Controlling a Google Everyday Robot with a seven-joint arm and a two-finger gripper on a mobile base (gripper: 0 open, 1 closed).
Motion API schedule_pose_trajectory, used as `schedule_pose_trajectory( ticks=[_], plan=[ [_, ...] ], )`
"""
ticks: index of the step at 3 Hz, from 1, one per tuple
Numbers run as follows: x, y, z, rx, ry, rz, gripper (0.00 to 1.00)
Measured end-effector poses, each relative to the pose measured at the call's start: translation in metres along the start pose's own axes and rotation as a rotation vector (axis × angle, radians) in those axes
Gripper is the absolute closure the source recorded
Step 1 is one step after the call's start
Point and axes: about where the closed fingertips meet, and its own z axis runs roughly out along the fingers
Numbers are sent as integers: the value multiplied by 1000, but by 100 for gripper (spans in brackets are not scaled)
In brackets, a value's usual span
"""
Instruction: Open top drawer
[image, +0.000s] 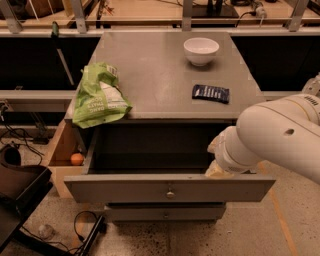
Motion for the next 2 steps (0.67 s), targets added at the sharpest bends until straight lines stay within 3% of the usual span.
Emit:
schedule_pose_trajectory(
  ticks=[2],
  plan=[
    [-15, -5, 21, -10, -45, -23, 99]
  ],
)
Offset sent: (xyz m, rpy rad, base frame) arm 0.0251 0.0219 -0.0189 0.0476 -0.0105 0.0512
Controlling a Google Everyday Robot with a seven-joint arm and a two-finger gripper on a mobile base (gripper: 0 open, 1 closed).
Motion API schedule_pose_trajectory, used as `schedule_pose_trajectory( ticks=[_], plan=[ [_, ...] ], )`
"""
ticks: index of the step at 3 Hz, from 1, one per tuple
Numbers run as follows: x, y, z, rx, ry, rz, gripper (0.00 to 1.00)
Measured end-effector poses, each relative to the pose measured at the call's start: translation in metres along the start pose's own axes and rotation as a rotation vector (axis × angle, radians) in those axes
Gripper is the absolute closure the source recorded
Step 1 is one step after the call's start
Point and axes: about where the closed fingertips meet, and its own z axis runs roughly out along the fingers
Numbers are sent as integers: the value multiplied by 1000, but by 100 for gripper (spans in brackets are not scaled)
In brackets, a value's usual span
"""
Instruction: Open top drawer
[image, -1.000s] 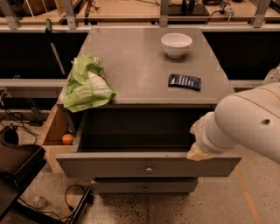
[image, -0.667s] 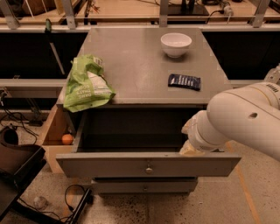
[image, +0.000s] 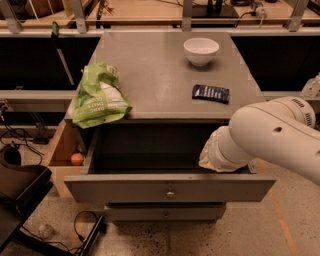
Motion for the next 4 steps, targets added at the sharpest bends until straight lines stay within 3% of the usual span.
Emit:
schedule_pose_trajectory(
  ticks=[2, 4],
  plan=[
    [-11, 1, 61, -60, 20, 1, 100],
    [-21, -32, 61, -5, 61, -35, 100]
  ],
)
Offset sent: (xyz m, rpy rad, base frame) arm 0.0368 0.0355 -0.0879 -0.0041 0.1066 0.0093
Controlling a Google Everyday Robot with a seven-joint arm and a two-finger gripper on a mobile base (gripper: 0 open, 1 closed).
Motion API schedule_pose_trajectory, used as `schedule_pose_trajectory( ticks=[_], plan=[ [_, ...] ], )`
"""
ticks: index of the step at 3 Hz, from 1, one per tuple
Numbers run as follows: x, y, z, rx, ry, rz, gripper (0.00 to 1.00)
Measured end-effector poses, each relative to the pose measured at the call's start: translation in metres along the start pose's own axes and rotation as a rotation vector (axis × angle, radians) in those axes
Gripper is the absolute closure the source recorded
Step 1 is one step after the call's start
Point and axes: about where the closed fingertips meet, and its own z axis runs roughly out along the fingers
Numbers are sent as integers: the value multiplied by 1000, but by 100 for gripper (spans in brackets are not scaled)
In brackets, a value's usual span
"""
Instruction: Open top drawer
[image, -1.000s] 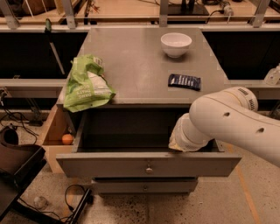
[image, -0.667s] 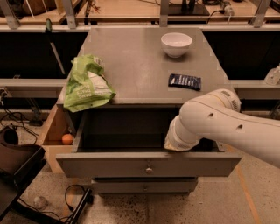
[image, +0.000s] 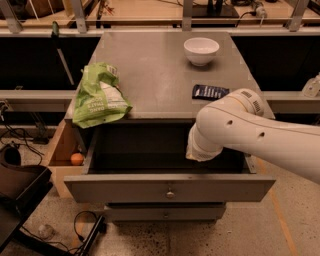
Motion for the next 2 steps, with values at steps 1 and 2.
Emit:
schedule_pose_trajectory(
  ticks=[1, 2],
  plan=[
    [0, -3, 9, -29, 23, -19, 100],
    [2, 6, 31, -90, 32, -22, 100]
  ],
)
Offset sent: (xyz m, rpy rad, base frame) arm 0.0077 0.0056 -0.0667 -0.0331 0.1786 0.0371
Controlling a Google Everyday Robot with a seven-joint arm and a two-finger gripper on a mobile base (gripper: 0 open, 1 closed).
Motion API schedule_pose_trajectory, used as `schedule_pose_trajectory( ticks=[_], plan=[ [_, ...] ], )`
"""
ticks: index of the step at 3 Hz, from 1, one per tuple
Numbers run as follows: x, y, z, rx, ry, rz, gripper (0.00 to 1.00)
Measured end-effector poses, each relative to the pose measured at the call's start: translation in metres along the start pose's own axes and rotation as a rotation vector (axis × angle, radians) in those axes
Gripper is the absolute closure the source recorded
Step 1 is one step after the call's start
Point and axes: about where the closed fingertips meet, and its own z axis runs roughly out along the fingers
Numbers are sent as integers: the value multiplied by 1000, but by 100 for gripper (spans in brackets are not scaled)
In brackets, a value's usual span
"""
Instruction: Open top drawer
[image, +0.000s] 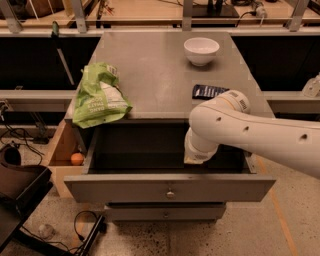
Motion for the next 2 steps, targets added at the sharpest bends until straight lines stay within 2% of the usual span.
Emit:
schedule_pose_trajectory(
  ticks=[1, 2],
  plan=[
    [12, 32, 27, -94, -5, 17, 100],
    [24, 52, 31, -138, -1, 36, 100]
  ],
)
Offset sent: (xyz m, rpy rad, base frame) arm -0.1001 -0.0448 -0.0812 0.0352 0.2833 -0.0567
